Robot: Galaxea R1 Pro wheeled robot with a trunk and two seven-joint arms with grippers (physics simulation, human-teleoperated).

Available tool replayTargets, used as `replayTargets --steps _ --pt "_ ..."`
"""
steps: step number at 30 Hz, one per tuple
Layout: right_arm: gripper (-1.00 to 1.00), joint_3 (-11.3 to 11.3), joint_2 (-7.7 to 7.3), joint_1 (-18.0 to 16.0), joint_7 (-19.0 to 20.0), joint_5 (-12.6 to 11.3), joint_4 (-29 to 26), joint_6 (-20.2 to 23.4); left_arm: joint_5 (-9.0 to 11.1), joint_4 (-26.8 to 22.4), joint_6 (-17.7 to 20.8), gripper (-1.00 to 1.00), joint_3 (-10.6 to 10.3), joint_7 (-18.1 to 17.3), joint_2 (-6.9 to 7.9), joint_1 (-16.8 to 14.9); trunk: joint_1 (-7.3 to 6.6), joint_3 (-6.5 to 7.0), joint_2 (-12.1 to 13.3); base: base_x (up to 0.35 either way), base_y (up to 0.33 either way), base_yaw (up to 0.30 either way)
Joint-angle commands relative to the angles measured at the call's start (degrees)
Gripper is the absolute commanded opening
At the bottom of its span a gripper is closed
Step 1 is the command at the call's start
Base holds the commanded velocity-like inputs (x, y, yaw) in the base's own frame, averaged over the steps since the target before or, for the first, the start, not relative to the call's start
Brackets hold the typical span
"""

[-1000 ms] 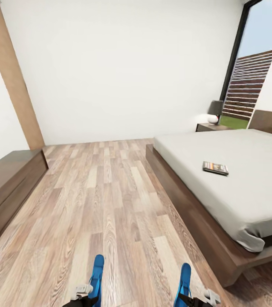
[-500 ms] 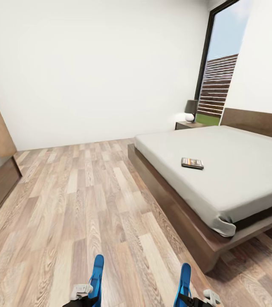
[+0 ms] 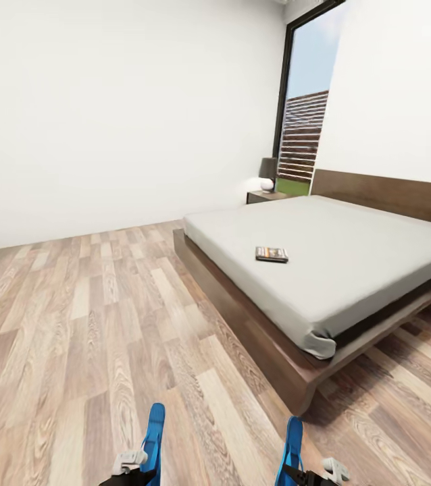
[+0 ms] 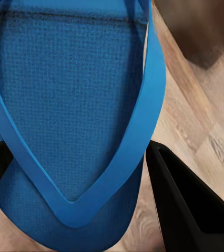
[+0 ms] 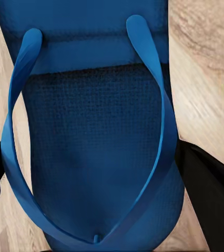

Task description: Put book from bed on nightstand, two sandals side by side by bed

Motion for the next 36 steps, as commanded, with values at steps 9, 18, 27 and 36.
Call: replayTargets --steps 9,18,27,36 --pt "-1.00 -0.2 0.02 0.0 0.2 -0.3 0.0 0.6 -0.2 0.1 -0.1 -1.00 0.4 -0.4 -0.02 0.0 -1.34 1.03 2.4 0.000 0.000 -0.300" --pt "-1.00 -0.2 0.04 0.0 0.3 -0.3 0.0 0.6 -0.2 0.1 -0.1 -1.00 0.4 -0.4 -0.02 0.0 -1.34 1.03 2.4 0.000 0.000 -0.300" --pt "-1.00 -0.2 0.05 0.0 0.2 -0.3 0.0 0.6 -0.2 0.1 -0.1 -1.00 0.4 -0.4 -0.02 0.0 -1.34 1.03 2.4 0.000 0.000 -0.300" --pt "-1.00 -0.2 0.06 0.0 0.2 -0.3 0.0 0.6 -0.2 0.1 -0.1 -1.00 0.4 -0.4 -0.02 0.0 -1.34 1.03 2.4 0.000 0.000 -0.300"
